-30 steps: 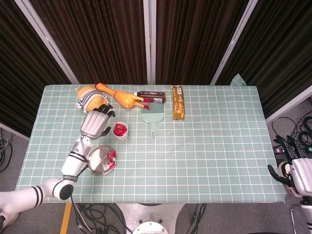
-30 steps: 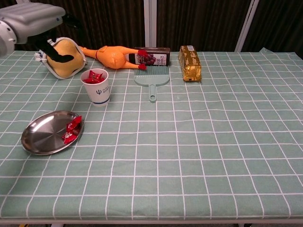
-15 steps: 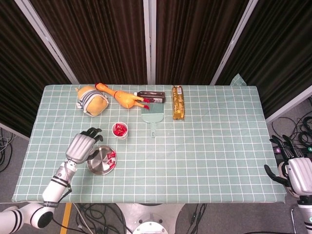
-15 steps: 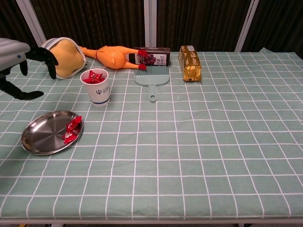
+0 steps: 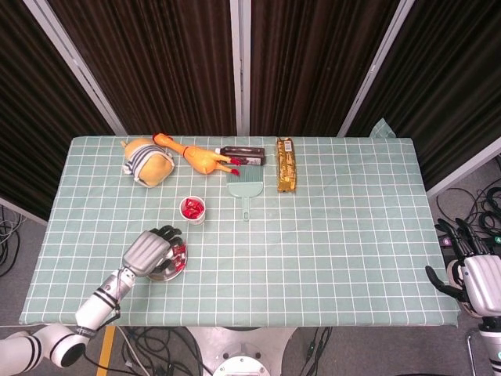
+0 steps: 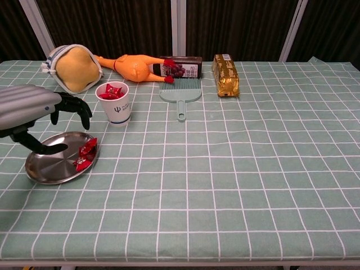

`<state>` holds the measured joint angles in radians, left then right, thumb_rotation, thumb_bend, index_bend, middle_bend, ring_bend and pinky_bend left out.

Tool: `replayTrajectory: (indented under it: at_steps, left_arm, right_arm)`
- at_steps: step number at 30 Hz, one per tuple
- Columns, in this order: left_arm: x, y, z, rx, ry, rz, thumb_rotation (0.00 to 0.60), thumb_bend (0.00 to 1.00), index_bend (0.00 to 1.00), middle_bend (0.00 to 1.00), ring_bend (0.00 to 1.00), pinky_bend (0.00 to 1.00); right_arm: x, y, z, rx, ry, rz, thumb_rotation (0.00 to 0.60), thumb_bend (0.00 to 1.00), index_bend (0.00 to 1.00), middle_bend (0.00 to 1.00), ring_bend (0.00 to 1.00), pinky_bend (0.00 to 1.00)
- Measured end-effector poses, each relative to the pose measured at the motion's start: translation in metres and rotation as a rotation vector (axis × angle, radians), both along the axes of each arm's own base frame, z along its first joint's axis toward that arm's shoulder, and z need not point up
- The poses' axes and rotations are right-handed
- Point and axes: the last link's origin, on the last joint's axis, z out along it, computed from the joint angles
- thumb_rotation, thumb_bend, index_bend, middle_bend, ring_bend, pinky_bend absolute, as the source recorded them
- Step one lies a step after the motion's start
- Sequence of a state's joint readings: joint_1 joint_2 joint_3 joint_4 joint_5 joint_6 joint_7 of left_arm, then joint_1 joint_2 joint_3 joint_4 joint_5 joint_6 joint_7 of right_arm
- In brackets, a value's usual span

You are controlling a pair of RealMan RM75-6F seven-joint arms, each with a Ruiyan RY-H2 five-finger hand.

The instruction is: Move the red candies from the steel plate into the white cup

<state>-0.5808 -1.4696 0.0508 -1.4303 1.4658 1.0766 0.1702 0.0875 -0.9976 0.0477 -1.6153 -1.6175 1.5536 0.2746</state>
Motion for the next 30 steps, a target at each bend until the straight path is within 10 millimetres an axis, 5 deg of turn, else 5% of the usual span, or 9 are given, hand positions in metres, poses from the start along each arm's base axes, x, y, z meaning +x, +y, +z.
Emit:
replayTrajectory:
  at_steps: [30]
  left_arm:
    - [-0.011,0.005,-0.022,-0.045,0.171,-0.025,0.6,0.4,0.39,0.36,0.22,0.42]
  right_arm:
    - [0.0,0.0,0.0,-0.001,0.003,-0.005,0.6,0.27,0.0,0.18,0.0,0.19]
